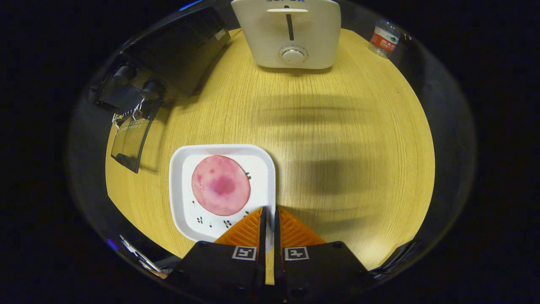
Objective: Open the toaster oven, put the food inside, and close the toaster oven door.
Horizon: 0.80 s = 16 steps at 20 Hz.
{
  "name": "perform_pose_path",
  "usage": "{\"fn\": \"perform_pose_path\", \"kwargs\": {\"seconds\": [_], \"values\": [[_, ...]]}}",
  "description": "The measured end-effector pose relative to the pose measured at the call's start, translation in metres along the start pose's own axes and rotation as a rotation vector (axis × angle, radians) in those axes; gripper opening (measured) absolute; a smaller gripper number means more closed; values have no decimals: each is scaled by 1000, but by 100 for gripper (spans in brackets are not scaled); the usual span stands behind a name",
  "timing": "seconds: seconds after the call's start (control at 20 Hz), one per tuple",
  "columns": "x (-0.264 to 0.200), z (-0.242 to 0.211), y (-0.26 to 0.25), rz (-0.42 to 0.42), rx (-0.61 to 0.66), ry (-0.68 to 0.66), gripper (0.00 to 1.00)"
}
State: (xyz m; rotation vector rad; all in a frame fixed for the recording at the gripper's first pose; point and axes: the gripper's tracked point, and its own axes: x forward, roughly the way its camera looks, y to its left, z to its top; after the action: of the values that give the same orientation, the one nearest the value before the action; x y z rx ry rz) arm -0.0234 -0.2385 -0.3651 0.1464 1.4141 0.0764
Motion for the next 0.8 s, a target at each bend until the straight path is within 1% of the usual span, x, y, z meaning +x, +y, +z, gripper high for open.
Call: {"fn": "perform_pose_path", "kwargs": {"seconds": [0.15, 0.35, 0.5, 0.65, 0.8], "values": [[-6, -1, 3, 74, 53, -7, 2], [-5, -3, 4, 119, 89, -4, 2], [-5, -4, 10, 187, 186, 17, 2], [-8, -4, 14, 244, 275, 5, 2], [-16, -4, 22, 285, 294, -8, 2]]}}
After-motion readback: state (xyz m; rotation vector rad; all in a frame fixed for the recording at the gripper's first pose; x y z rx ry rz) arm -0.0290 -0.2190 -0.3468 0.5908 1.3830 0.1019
